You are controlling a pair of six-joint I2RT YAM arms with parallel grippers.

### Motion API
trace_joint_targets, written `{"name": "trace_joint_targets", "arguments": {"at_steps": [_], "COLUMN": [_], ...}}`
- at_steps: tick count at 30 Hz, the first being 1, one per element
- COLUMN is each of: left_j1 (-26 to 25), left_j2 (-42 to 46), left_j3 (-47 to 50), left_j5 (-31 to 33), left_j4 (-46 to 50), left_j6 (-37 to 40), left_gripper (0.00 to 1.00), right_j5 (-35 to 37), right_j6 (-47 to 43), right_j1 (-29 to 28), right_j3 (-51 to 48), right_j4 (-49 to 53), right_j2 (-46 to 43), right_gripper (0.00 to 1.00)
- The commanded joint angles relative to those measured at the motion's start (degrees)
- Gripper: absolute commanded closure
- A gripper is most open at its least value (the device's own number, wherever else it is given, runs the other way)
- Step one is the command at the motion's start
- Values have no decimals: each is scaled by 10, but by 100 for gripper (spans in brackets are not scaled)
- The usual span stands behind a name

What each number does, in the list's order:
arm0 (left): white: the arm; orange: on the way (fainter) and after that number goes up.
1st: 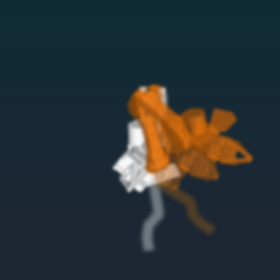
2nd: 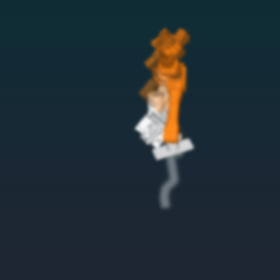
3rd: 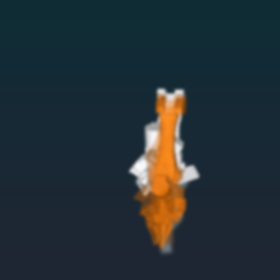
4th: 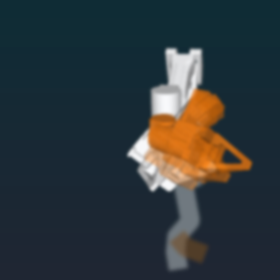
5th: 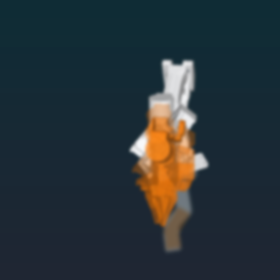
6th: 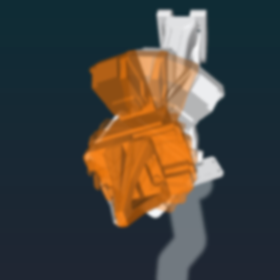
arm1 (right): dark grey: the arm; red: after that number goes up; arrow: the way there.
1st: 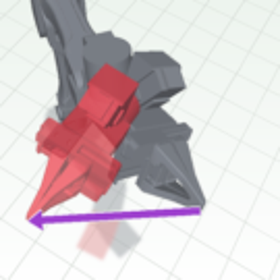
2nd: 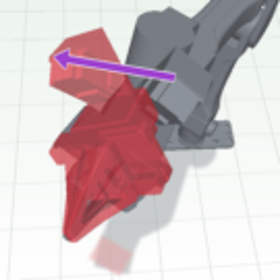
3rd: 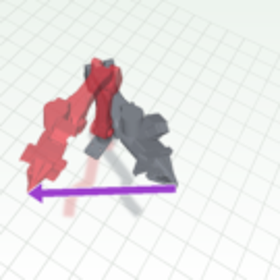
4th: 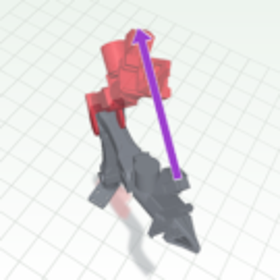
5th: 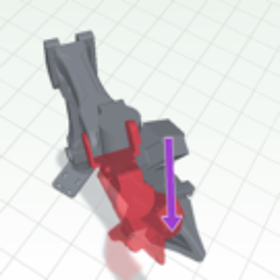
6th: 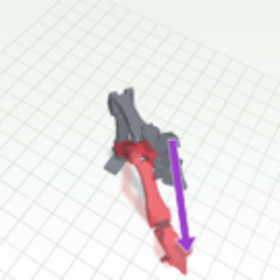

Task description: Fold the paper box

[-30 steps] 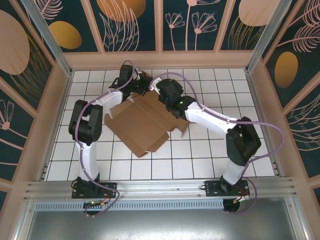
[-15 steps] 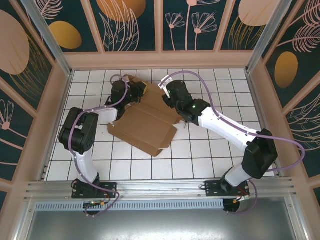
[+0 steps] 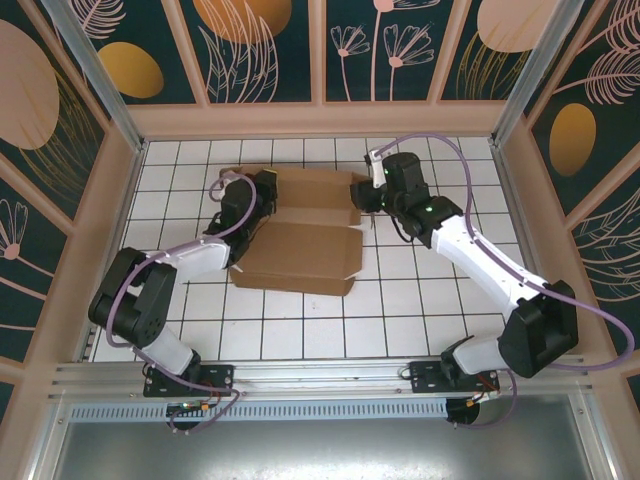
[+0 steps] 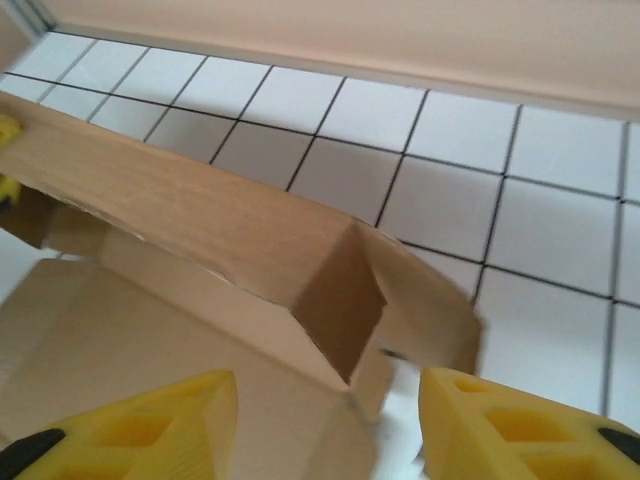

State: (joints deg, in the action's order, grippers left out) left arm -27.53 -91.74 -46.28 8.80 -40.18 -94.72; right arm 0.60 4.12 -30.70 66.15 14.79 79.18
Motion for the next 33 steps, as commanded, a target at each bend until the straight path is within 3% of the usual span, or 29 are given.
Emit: {"name": "trace_joint_targets", "arguments": {"at_steps": [1, 9, 13, 24, 33], "left_j1": [-31, -48, -50, -50, -49], "left_j2": [21, 42, 41, 19, -5], "left_j3": [33, 87, 92, 22, -2], "left_j5": [101, 147, 134, 118, 143], "left_j4": [29, -49, -55, 90, 84], "left_j6": [-68, -15, 6, 23, 70], "left_gripper": [100, 100, 100, 100, 100], "right_j5": [-67, -99, -162, -196, -141], "right_j6": [81, 152, 202, 389, 341], "right_j1": [19, 30, 54, 53, 50], "right_j3": [-12, -40, -45, 1, 61], "right_j4": [-19, -59, -70, -102, -71], "right_j2": [2, -2, 3, 72, 148], "right_gripper": [49, 51, 50, 46, 44]}}
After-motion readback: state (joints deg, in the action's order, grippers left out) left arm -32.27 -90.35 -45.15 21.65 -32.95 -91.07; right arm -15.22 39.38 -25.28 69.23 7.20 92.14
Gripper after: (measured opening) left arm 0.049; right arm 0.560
